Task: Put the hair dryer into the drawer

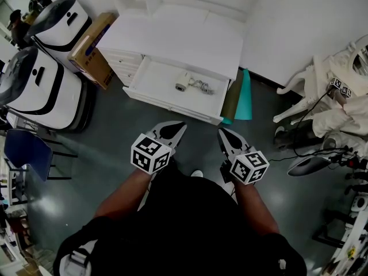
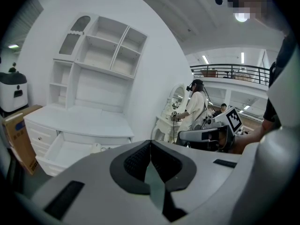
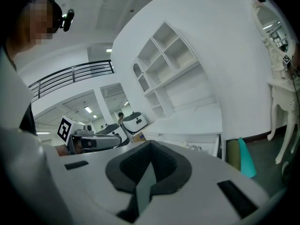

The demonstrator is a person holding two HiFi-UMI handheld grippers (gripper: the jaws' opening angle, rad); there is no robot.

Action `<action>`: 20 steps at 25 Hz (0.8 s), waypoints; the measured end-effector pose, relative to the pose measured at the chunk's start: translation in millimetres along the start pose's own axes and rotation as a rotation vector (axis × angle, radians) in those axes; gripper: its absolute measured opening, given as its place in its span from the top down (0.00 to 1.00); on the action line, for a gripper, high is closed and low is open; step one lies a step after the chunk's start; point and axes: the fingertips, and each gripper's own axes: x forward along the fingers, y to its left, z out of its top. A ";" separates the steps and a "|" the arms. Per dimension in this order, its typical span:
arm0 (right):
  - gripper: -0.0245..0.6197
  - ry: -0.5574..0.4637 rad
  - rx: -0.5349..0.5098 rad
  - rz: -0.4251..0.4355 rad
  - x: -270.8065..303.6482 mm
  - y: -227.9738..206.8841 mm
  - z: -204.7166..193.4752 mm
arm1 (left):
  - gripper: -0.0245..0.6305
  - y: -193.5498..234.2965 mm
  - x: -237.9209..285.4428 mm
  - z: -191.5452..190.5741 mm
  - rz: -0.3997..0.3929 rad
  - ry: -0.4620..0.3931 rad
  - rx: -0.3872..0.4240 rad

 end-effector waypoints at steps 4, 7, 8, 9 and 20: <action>0.92 0.002 -0.001 0.003 -2.1 2.8 -3.6 | 0.95 -0.8 -4.6 -4.3 0.004 0.002 0.001; 0.92 0.007 -0.006 0.009 -3.0 5.1 -5.5 | 0.95 -2.1 -7.1 -6.4 0.007 0.003 0.001; 0.92 0.009 -0.008 0.011 -2.8 5.9 -6.2 | 0.95 -2.6 -8.0 -6.4 0.009 0.003 0.002; 0.92 0.011 -0.009 0.014 -2.5 6.5 -6.5 | 0.95 -2.9 -8.8 -5.8 0.010 0.002 0.003; 0.92 0.018 -0.019 0.029 -1.3 8.8 -4.6 | 0.95 -4.6 -10.5 -1.2 0.015 0.000 0.008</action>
